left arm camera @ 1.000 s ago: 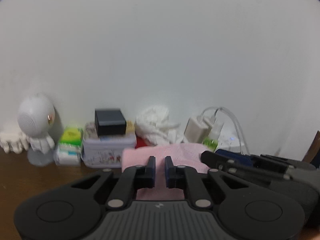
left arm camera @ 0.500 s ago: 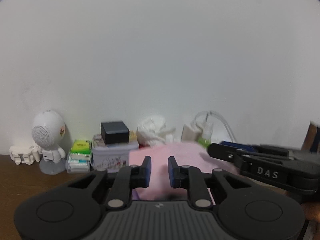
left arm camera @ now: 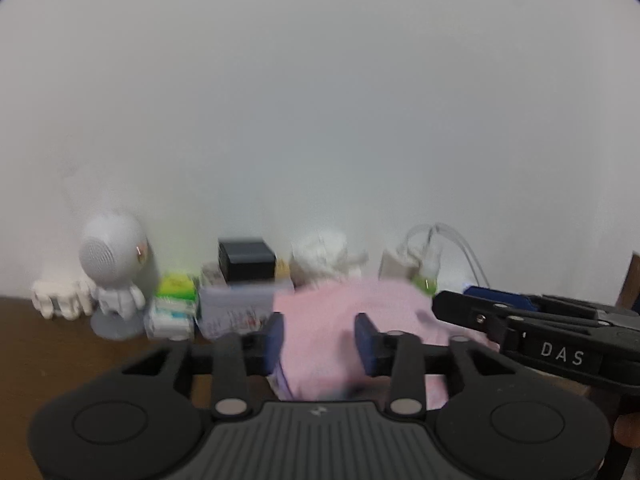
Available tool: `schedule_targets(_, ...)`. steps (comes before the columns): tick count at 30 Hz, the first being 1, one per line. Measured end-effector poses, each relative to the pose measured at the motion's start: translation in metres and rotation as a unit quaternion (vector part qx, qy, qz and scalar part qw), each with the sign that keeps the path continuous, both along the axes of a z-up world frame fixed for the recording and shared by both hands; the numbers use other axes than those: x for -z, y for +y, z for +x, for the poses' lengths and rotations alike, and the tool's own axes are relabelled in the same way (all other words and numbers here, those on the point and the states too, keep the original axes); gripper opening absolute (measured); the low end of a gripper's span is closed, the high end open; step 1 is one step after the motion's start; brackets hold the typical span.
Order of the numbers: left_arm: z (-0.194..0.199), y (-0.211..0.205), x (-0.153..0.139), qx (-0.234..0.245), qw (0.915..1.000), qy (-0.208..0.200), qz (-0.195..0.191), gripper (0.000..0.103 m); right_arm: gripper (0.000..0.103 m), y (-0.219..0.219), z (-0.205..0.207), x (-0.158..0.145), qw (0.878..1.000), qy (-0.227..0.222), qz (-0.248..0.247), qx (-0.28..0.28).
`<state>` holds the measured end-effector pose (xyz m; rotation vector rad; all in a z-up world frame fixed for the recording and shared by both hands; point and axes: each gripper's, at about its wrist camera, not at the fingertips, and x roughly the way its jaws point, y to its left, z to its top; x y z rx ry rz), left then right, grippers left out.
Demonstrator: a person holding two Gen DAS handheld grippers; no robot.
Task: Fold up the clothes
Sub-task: 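Lay the bundle on top of the clothes stack and open both grippers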
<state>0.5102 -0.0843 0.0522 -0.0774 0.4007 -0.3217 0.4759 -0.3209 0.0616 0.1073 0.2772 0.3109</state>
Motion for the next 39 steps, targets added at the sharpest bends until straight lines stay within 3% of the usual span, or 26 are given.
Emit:
schedule_targets(2, 0.012, -0.004, -0.009, -0.008, 1.0000, 0.003, 0.002, 0.037, 0.039, 0.001, 0.009, -0.010, 1.000, 0.004, 0.007, 0.010)
schedule_targets(5, 0.046, -0.013, -0.014, -0.015, 0.9991, 0.040, -0.007, 0.017, 0.038, 0.009, 0.032, -0.013, 0.999, 0.036, 0.008, 0.024)
schedule_targets(7, 0.063, -0.017, -0.008, -0.016, 0.9971, 0.072, -0.017, 0.013, 0.038, 0.014, 0.043, -0.007, 0.998, 0.058, 0.004, 0.033)
schedule_targets(12, 0.071, -0.029, 0.019, -0.016, 0.9946, 0.101, 0.019, 0.010, 0.037, 0.022, 0.051, 0.019, 0.996, 0.086, -0.008, 0.037)
schedule_targets(16, 0.071, -0.027, 0.022, -0.016, 0.9949, 0.098, 0.017, 0.010, 0.037, 0.020, 0.053, 0.022, 0.995, 0.095, -0.009, 0.034)
schedule_targets(24, 0.044, -0.010, -0.009, -0.017, 0.9980, 0.059, 0.017, 0.017, 0.037, 0.008, 0.023, -0.005, 0.999, 0.047, -0.008, 0.016)
schedule_targets(28, 0.027, -0.010, -0.014, -0.014, 0.9981, 0.049, 0.035, 0.038, 0.038, 0.006, 0.009, -0.008, 0.999, 0.048, -0.025, 0.007)
schedule_targets(32, 0.030, -0.015, -0.003, -0.010, 0.9970, 0.062, 0.045, 0.035, 0.038, 0.008, 0.011, 0.006, 0.997, 0.069, -0.041, 0.011)
schedule_targets(39, 0.035, -0.012, 0.009, -0.010, 0.9978, 0.060, 0.026, 0.034, 0.038, 0.006, 0.016, 0.018, 0.996, 0.079, -0.036, 0.012)
